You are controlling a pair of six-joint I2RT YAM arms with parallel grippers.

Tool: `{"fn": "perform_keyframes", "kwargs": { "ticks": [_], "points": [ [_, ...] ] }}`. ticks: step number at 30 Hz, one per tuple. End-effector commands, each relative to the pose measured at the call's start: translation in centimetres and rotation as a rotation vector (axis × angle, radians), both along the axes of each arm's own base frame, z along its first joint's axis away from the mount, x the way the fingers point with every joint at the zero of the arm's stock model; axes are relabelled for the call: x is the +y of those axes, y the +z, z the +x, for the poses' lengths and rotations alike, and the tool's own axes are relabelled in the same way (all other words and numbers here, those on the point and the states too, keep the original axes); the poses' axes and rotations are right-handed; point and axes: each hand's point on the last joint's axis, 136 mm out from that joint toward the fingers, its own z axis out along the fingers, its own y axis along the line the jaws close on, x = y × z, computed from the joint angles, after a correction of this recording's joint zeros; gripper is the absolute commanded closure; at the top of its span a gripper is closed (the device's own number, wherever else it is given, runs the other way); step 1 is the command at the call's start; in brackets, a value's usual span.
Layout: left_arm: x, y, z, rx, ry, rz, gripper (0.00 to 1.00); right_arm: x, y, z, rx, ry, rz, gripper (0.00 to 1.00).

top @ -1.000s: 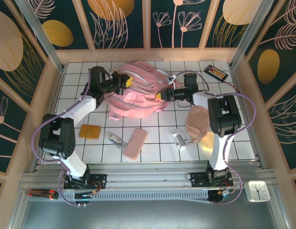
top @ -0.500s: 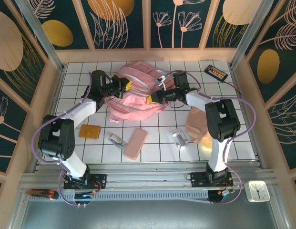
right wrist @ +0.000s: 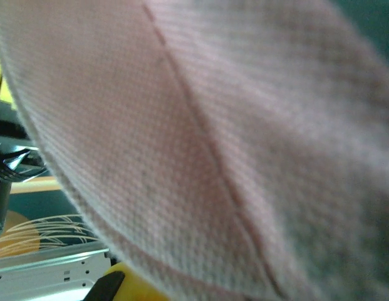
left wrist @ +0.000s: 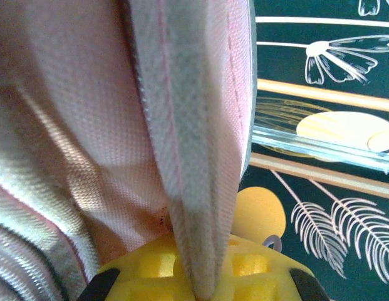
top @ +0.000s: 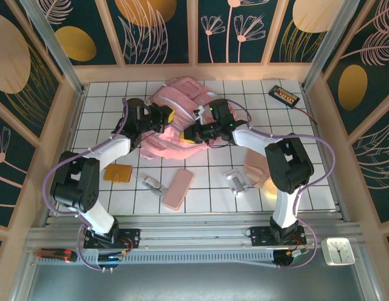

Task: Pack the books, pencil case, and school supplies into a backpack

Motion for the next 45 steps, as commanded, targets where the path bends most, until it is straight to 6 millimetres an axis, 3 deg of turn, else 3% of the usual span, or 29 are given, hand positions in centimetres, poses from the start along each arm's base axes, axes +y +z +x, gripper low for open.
{"fn": "perform_keyframes", "kwargs": {
  "ticks": [1,5,8,10,16,25,33,38,41,44,45],
  "points": [
    [-3.2,4.7,-3.8,-0.146,-0.199,-0.008,0.69,-1.0,3.2,-0.5,-0.103,-0.016,0.02,1.0],
    [0.6,4.1,-4.8,-0.152,-0.172,0.101,0.47,-6.8,2.6,1.2,-0.103,-0.114,-0.055,1.0],
    [3.0,2.8,-5.8,-0.127,-0.141,0.116,0.45,-10.3,2.4,2.1,-0.09,-0.176,-0.088,1.0],
    [3.3,1.9,-6.4,-0.118,-0.147,0.13,0.44,-11.3,2.1,1.9,-0.073,-0.183,-0.089,1.0],
    [3.0,-1.3,-7.0,-0.07,-0.18,0.135,0.45,-11.1,1.8,0.5,-0.044,-0.142,-0.059,1.0],
    [1.9,-5.3,-6.7,0.004,-0.199,0.064,0.54,-10.8,2.1,0.7,-0.041,-0.117,-0.048,1.0],
    [1.2,-6.4,-5.5,0.021,-0.185,0.034,0.54,-10.5,1.9,0.6,-0.035,-0.108,-0.046,1.0],
    [0.8,-6.0,-3.9,0.009,-0.165,0.002,0.55,-10.3,1.8,0.4,-0.032,-0.102,-0.043,1.0],
    [0.6,-5.6,-3.2,-0.006,-0.165,-0.007,0.72,-10.1,1.7,0.2,-0.03,-0.095,-0.043,1.0],
    [0.2,-6.4,-2.7,0.012,-0.172,-0.014,1.0,-10.0,1.4,0.1,-0.019,-0.09,-0.048,1.0],
    [0.1,-6.3,-2.6,0.01,-0.173,-0.023,1.0,-9.9,1.3,-0.1,-0.012,-0.084,-0.046,1.0]
  ]
}}
